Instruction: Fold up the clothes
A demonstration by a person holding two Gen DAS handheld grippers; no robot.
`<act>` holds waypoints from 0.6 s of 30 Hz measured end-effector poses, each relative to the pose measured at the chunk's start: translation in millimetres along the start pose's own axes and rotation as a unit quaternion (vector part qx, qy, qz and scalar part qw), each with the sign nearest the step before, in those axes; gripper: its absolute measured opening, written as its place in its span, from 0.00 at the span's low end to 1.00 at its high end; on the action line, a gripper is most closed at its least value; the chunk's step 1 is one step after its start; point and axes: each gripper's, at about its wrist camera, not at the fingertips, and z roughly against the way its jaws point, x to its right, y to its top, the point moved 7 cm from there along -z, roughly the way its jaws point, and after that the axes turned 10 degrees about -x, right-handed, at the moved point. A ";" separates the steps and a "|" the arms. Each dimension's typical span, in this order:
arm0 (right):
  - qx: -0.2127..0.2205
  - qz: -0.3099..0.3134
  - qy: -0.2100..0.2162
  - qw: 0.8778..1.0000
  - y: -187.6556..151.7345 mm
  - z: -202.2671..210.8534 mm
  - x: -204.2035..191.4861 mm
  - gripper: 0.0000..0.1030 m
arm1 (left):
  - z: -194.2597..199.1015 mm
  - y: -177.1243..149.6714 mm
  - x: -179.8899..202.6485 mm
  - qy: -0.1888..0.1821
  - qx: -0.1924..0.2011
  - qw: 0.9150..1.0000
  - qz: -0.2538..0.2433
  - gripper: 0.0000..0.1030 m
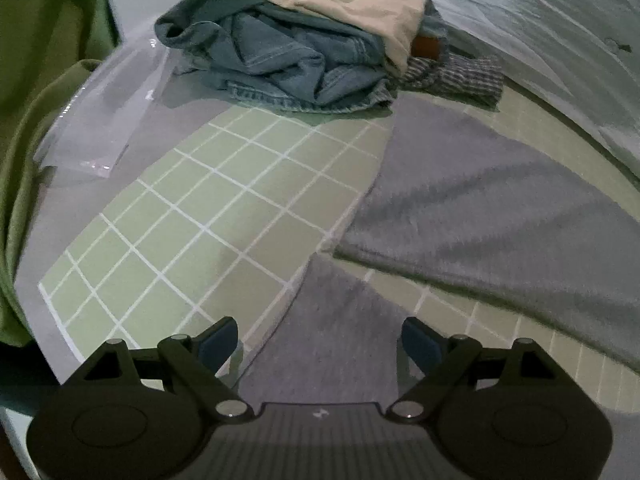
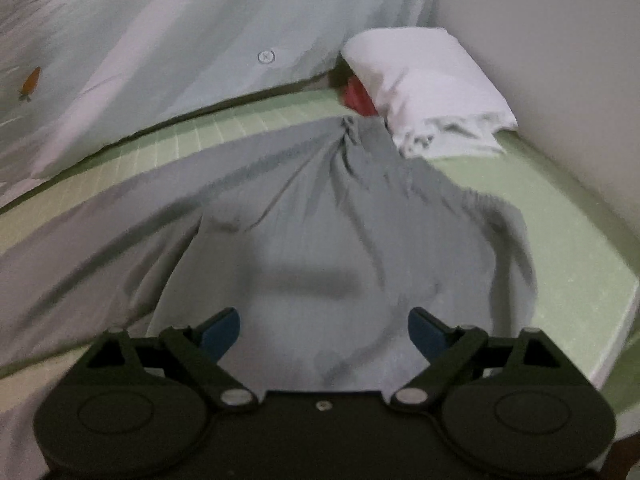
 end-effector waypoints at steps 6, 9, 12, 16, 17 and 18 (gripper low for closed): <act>-0.011 -0.006 0.004 1.000 -26.3 20.8 -13.6 0.89 | -4.1 -2.4 -0.3 -0.002 0.012 0.999 -0.042 0.44; -0.015 -0.010 0.004 1.000 -37.7 30.3 -18.8 0.89 | -4.2 1.9 -4.0 -0.012 0.020 0.999 -0.043 0.08; -0.021 -0.014 0.000 1.000 -48.6 34.3 -22.5 0.89 | -5.5 6.0 -7.4 -0.030 0.019 0.999 -0.033 0.04; -0.028 -0.017 -0.011 0.999 -61.7 38.6 -28.3 0.89 | -8.2 14.5 -9.5 -0.026 0.023 0.999 -0.041 0.04; -0.028 -0.019 -0.012 0.999 -64.0 40.3 -29.4 0.89 | -9.4 17.9 -11.0 -0.025 0.024 0.999 -0.041 0.04; -0.028 -0.020 -0.013 0.999 -65.7 41.6 -29.5 0.89 | -11.0 21.7 -12.8 -0.025 0.025 0.999 -0.041 0.04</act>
